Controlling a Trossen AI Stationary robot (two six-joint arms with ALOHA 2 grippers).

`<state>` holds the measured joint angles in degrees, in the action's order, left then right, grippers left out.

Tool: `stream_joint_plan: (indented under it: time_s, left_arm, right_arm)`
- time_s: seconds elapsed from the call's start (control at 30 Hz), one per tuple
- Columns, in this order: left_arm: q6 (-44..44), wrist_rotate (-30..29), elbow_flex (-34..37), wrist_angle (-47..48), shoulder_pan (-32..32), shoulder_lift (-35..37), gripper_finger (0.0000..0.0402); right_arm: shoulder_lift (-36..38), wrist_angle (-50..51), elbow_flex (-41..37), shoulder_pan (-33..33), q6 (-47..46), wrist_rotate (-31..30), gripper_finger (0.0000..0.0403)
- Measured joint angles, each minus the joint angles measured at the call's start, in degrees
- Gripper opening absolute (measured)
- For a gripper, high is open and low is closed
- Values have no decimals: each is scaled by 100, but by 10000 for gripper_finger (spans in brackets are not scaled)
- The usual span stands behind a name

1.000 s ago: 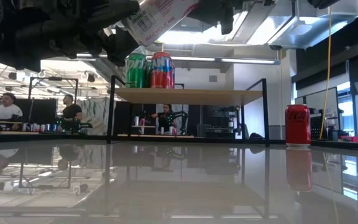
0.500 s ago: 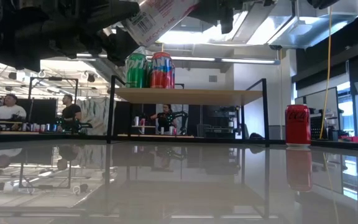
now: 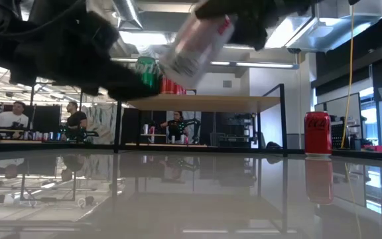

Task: Place canned beverage on shelf
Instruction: Put the right white soda can on the shelf

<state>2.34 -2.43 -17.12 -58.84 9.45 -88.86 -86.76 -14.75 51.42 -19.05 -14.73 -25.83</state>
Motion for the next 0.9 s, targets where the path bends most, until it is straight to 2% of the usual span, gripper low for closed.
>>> stream_joint_plan:
  time_s: [0.17,0.33,0.57,0.9]
  left_arm:
    - [160,45,2,639,228,-7,348]
    - [158,47,2,534,394,-7,348]
    - [158,41,4,534,409,-7,348]
    - [158,41,7,512,409,-7,348]
  right_arm:
    - [46,1391,220,113,-525,341,289]
    - [-87,2448,666,365,-711,956,289]
    - [-310,2892,1050,699,-712,2070,289]
    - [-943,3028,1054,750,-583,2480,289]
